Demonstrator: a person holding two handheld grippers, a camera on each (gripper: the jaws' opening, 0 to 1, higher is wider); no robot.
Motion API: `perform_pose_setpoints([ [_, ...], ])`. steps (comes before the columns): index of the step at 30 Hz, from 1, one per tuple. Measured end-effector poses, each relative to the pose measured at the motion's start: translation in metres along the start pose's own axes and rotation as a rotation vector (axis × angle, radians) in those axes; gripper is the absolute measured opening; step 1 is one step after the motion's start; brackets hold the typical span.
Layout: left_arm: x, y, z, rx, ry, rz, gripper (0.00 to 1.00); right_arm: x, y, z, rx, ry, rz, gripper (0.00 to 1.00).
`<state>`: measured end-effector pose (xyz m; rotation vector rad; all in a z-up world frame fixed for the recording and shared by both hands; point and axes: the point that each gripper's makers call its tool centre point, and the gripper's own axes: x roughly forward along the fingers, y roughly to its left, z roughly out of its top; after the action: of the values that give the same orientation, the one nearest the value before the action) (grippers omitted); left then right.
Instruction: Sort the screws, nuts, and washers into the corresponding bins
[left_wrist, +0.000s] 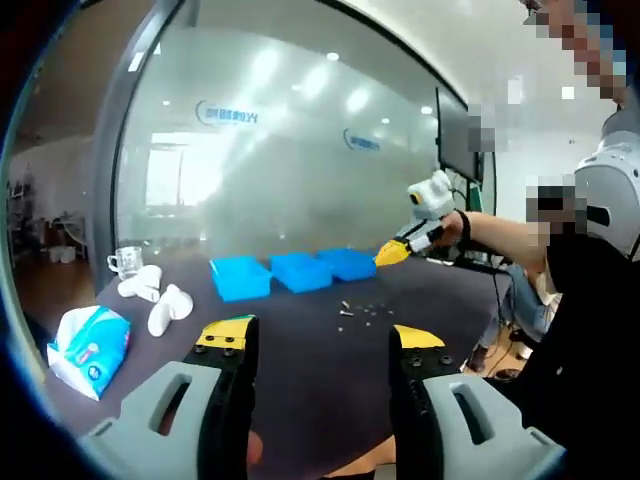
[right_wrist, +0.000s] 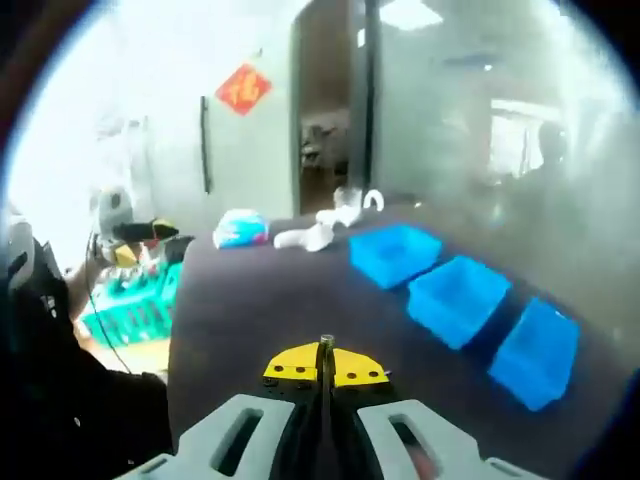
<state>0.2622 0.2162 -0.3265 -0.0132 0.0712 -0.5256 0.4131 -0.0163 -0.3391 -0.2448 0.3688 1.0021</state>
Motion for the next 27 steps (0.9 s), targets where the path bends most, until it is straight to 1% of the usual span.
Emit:
perform_pose_setpoints([
  [1, 0.0, -0.001, 0.001, 0.003, 0.0, -0.001, 0.51, -0.005, -0.002, 0.001, 0.001, -0.022, -0.022, 0.0],
  [2, 0.001, -0.001, 0.001, 0.006, 0.003, -0.001, 0.51, -0.012, -0.006, 0.004, -0.001, -0.06, -0.059, 0.0],
  [4, 0.002, -0.001, 0.001, 0.009, 0.005, -0.001, 0.5, -0.03, -0.011, 0.006, 0.054, -0.147, -0.118, 0.0],
  [5, 0.003, -0.001, 0.002, 0.003, 0.003, -0.004, 0.5, -0.037, -0.015, 0.006, 0.057, -0.181, -0.151, 0.0],
  [9, 0.006, -0.002, 0.004, 0.005, 0.001, -0.006, 0.5, -0.065, -0.024, -0.003, 0.045, -0.245, -0.271, 0.0],
  [11, 0.007, -0.002, 0.005, 0.008, 0.001, -0.008, 0.5, -0.076, -0.023, -0.008, 0.069, -0.282, -0.295, 0.0],
  [12, 0.008, -0.002, 0.005, 0.008, 0.003, -0.007, 0.5, -0.081, -0.021, -0.011, 0.076, -0.289, -0.302, 0.0],
  [13, 0.009, -0.002, 0.005, 0.01, 0.005, -0.006, 0.5, -0.086, -0.021, -0.015, 0.07, -0.293, -0.326, 0.0],
  [14, 0.009, -0.001, 0.005, 0.011, 0.007, -0.006, 0.5, -0.092, -0.025, -0.018, 0.063, -0.305, -0.368, 0.0],
  [19, 0.011, -0.002, 0.009, 0.014, -0.002, -0.009, 0.5, -0.113, -0.02, -0.037, 0.117, -0.349, -0.419, 0.0],
  [20, 0.011, -0.003, 0.01, 0.016, -0.003, -0.009, 0.5, -0.119, -0.021, -0.04, 0.12, -0.363, -0.446, 0.0],
  [22, 0.011, -0.003, 0.01, 0.023, -0.002, -0.006, 0.5, -0.129, -0.023, -0.048, 0.125, -0.367, -0.486, 0.0],
  [24, 0.011, -0.003, 0.01, 0.023, -0.002, -0.005, 0.5, -0.139, -0.026, -0.051, 0.137, -0.394, -0.524, 0.0],
  [27, 0.012, -0.003, 0.01, 0.021, -0.003, -0.002, 0.5, -0.149, -0.029, -0.056, 0.148, -0.404, -0.561, 0.0],
])
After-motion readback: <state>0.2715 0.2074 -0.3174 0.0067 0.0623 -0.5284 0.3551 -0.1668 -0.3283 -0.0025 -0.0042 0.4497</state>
